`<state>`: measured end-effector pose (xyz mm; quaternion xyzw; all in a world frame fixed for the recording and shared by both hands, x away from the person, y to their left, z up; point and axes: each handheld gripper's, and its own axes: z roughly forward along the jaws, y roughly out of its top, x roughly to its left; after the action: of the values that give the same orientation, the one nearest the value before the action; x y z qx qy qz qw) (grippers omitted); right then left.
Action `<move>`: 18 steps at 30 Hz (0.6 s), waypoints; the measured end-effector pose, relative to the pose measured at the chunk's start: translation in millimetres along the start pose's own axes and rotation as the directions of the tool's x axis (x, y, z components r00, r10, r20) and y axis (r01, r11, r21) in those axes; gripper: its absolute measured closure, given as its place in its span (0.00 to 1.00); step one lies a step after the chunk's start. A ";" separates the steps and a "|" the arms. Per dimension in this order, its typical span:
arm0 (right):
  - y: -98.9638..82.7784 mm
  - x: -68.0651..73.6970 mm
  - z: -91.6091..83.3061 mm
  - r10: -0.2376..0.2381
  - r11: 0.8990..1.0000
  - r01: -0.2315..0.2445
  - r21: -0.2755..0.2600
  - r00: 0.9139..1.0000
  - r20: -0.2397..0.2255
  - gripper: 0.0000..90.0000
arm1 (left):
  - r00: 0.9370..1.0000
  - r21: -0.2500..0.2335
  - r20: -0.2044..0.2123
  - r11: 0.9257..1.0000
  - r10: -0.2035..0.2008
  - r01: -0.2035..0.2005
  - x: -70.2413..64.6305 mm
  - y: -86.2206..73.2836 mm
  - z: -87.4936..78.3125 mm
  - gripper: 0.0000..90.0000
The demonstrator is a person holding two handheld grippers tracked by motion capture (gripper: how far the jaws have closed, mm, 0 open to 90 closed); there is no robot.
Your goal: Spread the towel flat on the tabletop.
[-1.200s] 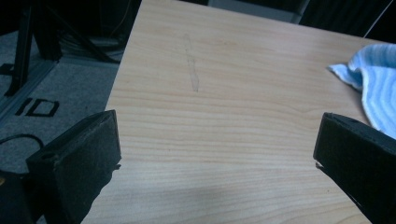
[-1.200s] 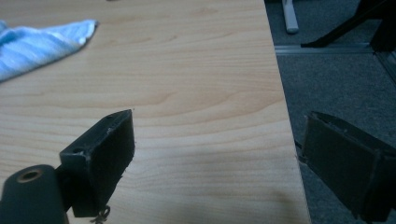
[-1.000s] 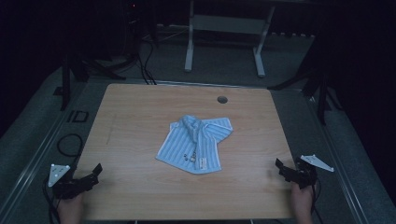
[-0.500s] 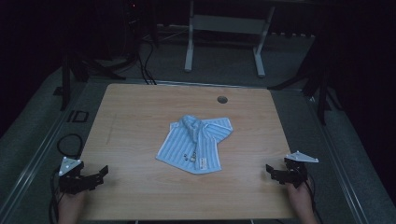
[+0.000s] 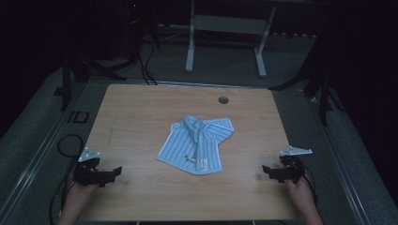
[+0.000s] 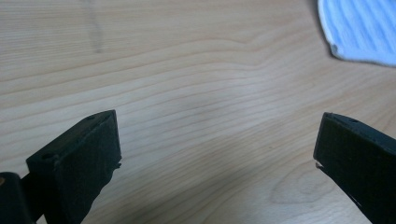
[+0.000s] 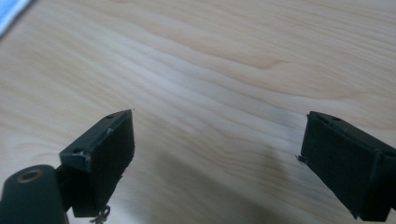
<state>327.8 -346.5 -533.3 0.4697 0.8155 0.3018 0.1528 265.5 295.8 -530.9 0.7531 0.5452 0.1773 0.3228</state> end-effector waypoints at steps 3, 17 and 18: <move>11.0 3.6 -1.2 0.004 1.000 -0.003 0.029 0.998 -0.061 0.11 | 0.999 0.020 0.050 1.000 -0.004 0.003 -2.1 12.9 -1.8 0.01; 48.1 41.4 29.1 -0.071 0.990 0.088 0.114 0.987 -0.146 0.11 | 0.994 0.177 0.077 0.980 0.075 -0.088 -29.0 60.7 19.0 0.02; 50.9 45.0 31.9 -0.081 0.988 0.098 0.123 0.987 -0.141 0.11 | 0.993 0.177 0.069 0.979 0.095 -0.106 -32.5 64.5 21.7 0.06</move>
<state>356.0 -277.6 -524.0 0.4198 0.8622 0.2723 0.0794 313.4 246.4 -500.1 0.8107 0.5103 0.1204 0.2605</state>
